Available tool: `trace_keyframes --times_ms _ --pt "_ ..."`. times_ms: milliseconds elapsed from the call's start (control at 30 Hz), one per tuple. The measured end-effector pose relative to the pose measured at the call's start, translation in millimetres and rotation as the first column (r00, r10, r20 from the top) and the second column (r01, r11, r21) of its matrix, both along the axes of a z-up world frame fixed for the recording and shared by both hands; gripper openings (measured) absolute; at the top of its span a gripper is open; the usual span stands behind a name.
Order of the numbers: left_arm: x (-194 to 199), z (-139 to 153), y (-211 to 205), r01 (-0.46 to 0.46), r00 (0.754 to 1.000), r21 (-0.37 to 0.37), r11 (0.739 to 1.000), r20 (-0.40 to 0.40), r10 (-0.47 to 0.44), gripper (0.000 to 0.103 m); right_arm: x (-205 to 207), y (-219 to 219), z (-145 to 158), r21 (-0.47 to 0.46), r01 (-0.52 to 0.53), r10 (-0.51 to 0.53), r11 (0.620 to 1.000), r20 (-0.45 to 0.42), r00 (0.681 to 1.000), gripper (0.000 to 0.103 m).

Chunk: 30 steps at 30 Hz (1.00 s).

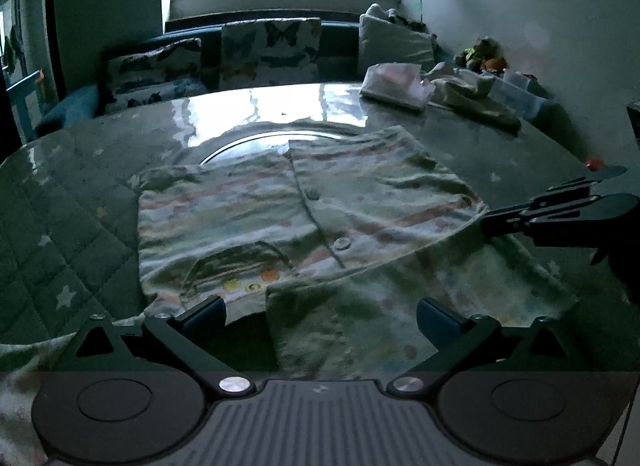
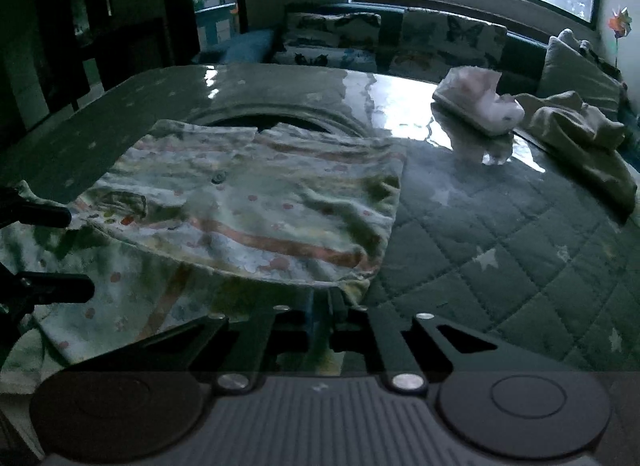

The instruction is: Fold clothes

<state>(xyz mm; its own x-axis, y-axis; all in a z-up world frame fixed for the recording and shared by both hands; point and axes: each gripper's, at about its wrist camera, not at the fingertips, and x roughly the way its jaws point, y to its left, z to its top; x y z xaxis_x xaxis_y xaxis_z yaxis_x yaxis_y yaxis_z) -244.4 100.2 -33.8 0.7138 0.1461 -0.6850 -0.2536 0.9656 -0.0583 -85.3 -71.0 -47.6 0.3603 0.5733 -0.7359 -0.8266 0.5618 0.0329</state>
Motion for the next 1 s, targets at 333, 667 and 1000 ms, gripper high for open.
trace_keyframes --times_ms 333,667,1000 --pt "-3 4 0 -0.01 1.0 0.031 0.999 0.027 0.009 0.086 -8 -6 6 -0.009 -0.046 0.046 0.999 -0.004 0.999 0.016" --pt "-16 -1 -16 0.101 0.994 0.018 0.995 0.033 -0.101 0.053 -51 -38 13 -0.038 -0.135 0.135 0.99 -0.021 0.991 0.023" --pt "-27 -5 -21 0.097 0.995 0.041 0.994 0.031 -0.099 0.053 -72 -50 10 -0.055 -0.148 0.149 0.987 0.012 0.989 0.024"
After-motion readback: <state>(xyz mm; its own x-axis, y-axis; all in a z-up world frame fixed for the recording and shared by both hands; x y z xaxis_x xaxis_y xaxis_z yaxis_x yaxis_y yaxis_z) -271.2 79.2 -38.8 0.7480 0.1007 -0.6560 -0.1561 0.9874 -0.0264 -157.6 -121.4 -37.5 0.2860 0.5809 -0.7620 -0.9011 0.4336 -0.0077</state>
